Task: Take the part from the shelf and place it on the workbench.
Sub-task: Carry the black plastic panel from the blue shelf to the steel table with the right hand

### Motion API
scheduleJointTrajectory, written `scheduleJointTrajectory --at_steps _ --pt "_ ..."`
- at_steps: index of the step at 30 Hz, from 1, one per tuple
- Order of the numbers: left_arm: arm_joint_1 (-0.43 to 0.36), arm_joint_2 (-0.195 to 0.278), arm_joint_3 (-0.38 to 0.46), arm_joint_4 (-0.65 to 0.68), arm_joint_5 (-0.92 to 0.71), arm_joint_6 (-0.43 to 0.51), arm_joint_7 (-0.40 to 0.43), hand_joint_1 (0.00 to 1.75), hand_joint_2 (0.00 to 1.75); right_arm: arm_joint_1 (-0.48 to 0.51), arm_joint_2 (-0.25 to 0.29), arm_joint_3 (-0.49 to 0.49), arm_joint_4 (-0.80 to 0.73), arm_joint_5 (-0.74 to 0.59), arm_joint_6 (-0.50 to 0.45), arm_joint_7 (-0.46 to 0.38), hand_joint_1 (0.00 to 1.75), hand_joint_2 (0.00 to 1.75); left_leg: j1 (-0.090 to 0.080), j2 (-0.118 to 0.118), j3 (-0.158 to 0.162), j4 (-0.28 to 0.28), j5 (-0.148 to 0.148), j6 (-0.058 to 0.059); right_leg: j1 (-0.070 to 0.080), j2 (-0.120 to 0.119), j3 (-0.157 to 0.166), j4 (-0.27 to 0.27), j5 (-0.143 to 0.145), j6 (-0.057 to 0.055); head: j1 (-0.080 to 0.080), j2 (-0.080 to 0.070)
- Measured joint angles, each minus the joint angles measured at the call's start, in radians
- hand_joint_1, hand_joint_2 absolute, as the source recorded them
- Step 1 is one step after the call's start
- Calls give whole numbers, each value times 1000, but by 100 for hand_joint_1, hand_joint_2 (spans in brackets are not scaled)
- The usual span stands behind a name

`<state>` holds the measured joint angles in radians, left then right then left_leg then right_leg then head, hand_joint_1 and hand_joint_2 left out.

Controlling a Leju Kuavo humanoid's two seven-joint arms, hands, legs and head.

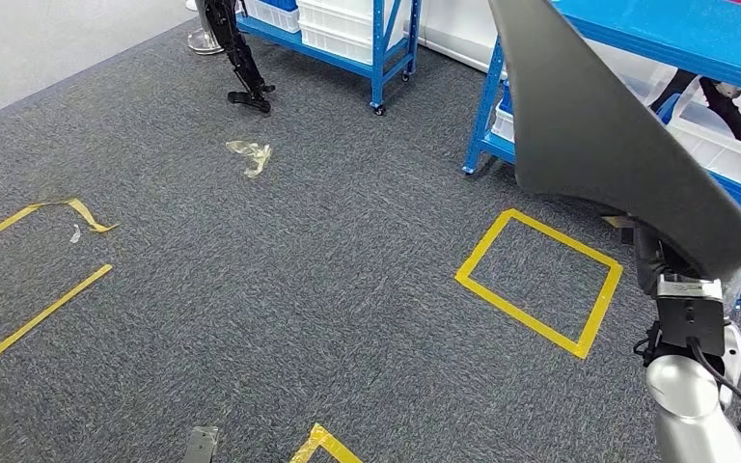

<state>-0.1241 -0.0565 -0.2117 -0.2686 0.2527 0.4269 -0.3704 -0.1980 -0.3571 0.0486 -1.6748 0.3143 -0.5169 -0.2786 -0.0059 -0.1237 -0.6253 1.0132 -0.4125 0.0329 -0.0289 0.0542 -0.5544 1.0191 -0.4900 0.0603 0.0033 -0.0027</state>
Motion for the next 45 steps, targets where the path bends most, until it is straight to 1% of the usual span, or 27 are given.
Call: scheduleJointTrajectory --at_steps 2,4,6,8,9,11,13,15,17,18,19,21,23,24,25,26,28,30,32,33,35,37,39,40,41,43,45 --pt "8 1 0 0 1 2 -3 0 175 -1 6 3 1 0 0 0 175 175 4 -9 -7 -2 4 -12 2 -20 1 -1 6 -15 -1 0" --pt "14 2 0 0 2 4 -6 0 175 0 12 5 1 1 0 0 175 175 4 32 -28 37 -22 -21 -1 -41 1 -5 11 -29 -6 0" --pt "15 3 0 0 6 8 -10 0 175 8 15 5 1 1 -1 0 175 175 5 91 -81 148 -83 -28 2 -64 2 -6 11 -41 -13 0" --pt "19 3 0 0 12 12 -14 0 175 23 18 3 -2 3 -3 0 175 175 10 111 -137 263 -127 -34 8 -91 2 -5 9 -46 -14 0" --pt "22 2 0 0 16 13 -17 0 175 34 20 0 -6 5 -4 0 175 175 12 114 -145 280 -126 -36 9 -104 2 -5 8 -47 -14 0" --pt "29 2 1 0 20 14 -21 0 175 53 22 -4 -15 8 -5 0 175 175 15 132 -102 201 -79 -35 10 -127 4 -5 5 -47 -15 0" --pt "31 3 2 0 22 11 -25 0 175 68 22 -11 -24 7 -6 -1 175 175 12 175 -29 73 -34 -29 16 -147 7 -4 0 -41 -15 0" --pt "31 3 3 0 23 9 -27 0 175 85 22 -22 -32 -4 -8 -6 175 175 5 192 1 16 -23 -20 22 -165 11 -5 -5 -32 -12 0" --pt "34 4 4 0 26 15 -28 0 175 100 23 -29 -37 -17 -8 -16 175 175 0 167 2 9 -20 -7 22 -183 16 -7 -9 -21 -9 0" --pt "35 5 4 0 28 20 -28 0 175 105 24 -30 -38 -21 -8 -21 175 175 0 155 5 3 -17 1 19 -173 15 0 -16 -17 -9 0" --pt "35 5 4 0 31 24 -28 0 175 109 26 -30 -39 -23 -8 -24 175 175 2 144 9 -2 -14 9 17 -151 7 21 -31 -16 -8 0" --pt "32 5 5 0 33 29 -29 0 175 114 29 -30 -39 -24 -7 -29 175 175 4 122 12 -6 -9 19 13 -88 -38 124 -78 -22 -5 0" --pt "31 4 5 0 35 30 -29 0 175 121 33 -29 -37 -24 -7 -30 175 175 3 95 10 -6 -8 22 13 -63 -100 243 -117 -24 -3 0" --pt "32 4 5 0 35 31 -28 0 175 124 35 -27 -35 -24 -6 -30 175 175 3 81 10 -5 -7 22 12 -60 -115 264 -116 -20 -3 0" --pt "32 3 6 0 36 31 -28 0 175 125 36 -27 -34 -24 -6 -30 175 175 3 66 10 -4 -7 22 11 -58 -111 248 -101 -12 -3 0" --pt "32 3 6 0 37 32 -27 0 175 125 37 -26 -34 -24 -6 -30 175 175 3 51 10 -3 -6 20 8 -53 -88 194 -73 -3 -4 0" --pt "30 3 6 0 37 33 -24 0 175 121 38 -26 -33 -23 -3 -30 175 175 3 25 8 0 -5 14 2 -18 -29 61 -21 9 -3 0" --pt "27 2 6 0 36 34 -22 0 175 119 38 -24 -31 -21 -1 -29 175 175 1 5 0 3 -1 3 2 3 -2 3 -2 2 -4 0" --pt "27 2 6 0 36 34 -20 0 175 117 39 -23 -30 -20 0 -29 175 175 1 -11 -6 0 5 -9 5 -15 -1 3 4 -13 -4 0" --pt "27 2 6 0 36 34 -20 0 175 115 39 -22 -30 -20 0 -28 175 175 1 -3 -10 3 2 -13 4 -24 -1 1 6 -19 -4 0" --pt "26 2 6 0 36 35 -19 0 175 112 40 -21 -30 -20 0 -28 175 175 0 48 -36 57 -34 -20 1 -46 0 -2 10 -35 -10 0" --pt "22 2 6 0 36 35 -19 0 175 112 40 -21 -30 -20 0 -28 175 175 3 100 -96 185 -100 -27 7 -70 0 -2 8 -47 -16 0" --pt "23 1 6 0 36 35 -19 0 175 112 41 -19 -30 -20 0 -28 175 175 8 113 -143 285 -132 -32 12 -96 0 -2 6 -49 -16 0" --pt "23 0 6 0 36 35 -19 0 175 112 41 -19 -30 -20 0 -28 175 175 9 116 -141 284 -123 -32 13 -109 0 -2 6 -50 -16 0" --pt "23 0 6 0 36 35 -19 0 175 111 41 -18 -30 -20 0 -28 175 175 10 123 -116 240 -98 -32 14 -121 1 -1 5 -50 -16 0" --pt "22 -1 6 0 36 35 -19 0 175 110 41 -18 -30 -20 0 -28 175 175 6 166 -38 100 -45 -26 18 -142 3 0 1 -47 -16 0" --pt "19 -1 6 -1 36 35 -19 0 175 109 40 -18 -30 -20 0 -28 175 175 -1 194 3 22 -26 -17 25 -160 5 1 -3 -40 -13 0"
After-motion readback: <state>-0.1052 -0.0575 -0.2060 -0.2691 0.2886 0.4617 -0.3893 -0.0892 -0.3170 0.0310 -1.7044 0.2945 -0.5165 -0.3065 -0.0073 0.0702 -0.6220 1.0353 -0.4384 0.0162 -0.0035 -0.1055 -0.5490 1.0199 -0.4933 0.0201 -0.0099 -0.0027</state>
